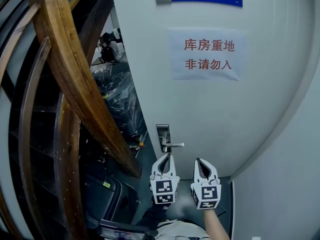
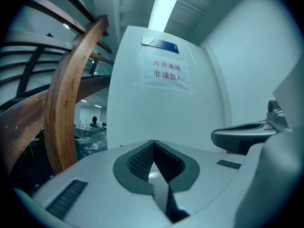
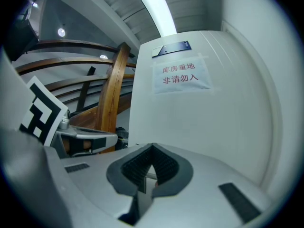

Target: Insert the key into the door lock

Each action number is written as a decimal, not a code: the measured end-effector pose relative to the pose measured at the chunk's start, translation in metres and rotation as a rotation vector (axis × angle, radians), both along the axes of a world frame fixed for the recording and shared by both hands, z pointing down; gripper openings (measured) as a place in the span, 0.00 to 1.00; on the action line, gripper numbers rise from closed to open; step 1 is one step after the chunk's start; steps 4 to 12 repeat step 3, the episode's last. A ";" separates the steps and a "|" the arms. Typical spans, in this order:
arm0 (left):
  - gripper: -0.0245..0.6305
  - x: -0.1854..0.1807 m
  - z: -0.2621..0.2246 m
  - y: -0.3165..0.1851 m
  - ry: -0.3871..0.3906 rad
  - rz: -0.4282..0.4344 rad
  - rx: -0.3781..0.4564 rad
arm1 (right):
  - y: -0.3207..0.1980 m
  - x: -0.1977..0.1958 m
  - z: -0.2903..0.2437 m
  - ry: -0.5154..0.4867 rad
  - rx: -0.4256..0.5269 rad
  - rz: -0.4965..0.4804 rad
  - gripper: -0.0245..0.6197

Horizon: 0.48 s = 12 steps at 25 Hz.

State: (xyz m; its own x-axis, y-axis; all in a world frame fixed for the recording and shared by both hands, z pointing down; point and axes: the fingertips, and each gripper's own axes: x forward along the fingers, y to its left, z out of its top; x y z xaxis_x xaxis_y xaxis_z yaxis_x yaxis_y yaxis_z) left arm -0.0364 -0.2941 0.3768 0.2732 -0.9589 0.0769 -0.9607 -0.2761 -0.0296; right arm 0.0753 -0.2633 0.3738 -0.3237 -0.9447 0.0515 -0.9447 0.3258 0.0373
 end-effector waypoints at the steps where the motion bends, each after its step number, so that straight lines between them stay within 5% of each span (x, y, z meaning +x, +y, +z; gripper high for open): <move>1: 0.04 0.000 0.000 0.000 0.002 0.001 0.001 | 0.000 0.000 -0.001 0.000 0.002 0.002 0.05; 12: 0.04 -0.001 -0.001 0.000 0.006 0.002 0.003 | 0.001 -0.001 -0.001 -0.001 0.004 0.005 0.05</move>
